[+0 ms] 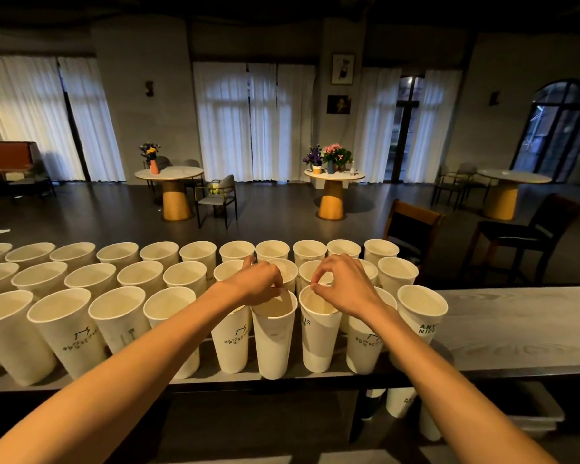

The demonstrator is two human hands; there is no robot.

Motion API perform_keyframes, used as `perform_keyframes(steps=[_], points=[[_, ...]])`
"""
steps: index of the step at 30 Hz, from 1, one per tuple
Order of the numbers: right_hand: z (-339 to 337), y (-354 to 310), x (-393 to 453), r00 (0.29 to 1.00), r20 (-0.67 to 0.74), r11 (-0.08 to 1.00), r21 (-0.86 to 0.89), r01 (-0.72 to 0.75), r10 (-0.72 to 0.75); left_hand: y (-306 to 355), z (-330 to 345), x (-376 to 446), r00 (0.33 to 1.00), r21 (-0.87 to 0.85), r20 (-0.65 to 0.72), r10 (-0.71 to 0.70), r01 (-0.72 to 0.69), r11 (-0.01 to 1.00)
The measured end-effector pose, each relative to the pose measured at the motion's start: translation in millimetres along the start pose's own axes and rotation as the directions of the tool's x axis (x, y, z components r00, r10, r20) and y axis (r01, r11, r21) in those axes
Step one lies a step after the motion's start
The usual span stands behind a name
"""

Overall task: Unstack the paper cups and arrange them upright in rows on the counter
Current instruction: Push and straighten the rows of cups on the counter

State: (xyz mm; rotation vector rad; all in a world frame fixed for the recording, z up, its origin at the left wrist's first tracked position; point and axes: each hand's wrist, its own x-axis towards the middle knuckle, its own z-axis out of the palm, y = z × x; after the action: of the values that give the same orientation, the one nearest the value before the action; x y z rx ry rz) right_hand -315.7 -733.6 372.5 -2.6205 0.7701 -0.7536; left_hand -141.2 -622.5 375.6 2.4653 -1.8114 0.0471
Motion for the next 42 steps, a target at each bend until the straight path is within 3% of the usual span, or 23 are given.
perform_keyframes(steps=[17, 24, 33, 42], points=[[-1, -8, -1, 0.999, 0.012, 0.999, -0.019, -0.033, 0.033, 0, -6, -7, 0.999, -0.010, -0.018, 0.041, -0.041, 0.999], [0, -11, -6, 1.000, 0.012, 0.999, -0.027, -0.020, 0.020, -7, -18, -10, 0.993, -0.135, -0.091, 0.074, -0.086, 0.987], [14, -43, 8, 1.000, -0.012, 1.000, 0.023, -0.005, 0.005, -80, -62, -36, 0.956, -0.247, -0.294, -0.013, -0.062, 0.967], [44, -102, 8, 0.994, -0.011, 0.990, 0.081, 0.114, -0.113, -110, -59, -106, 0.941, -0.258, -0.320, -0.111, 0.027, 0.966]])
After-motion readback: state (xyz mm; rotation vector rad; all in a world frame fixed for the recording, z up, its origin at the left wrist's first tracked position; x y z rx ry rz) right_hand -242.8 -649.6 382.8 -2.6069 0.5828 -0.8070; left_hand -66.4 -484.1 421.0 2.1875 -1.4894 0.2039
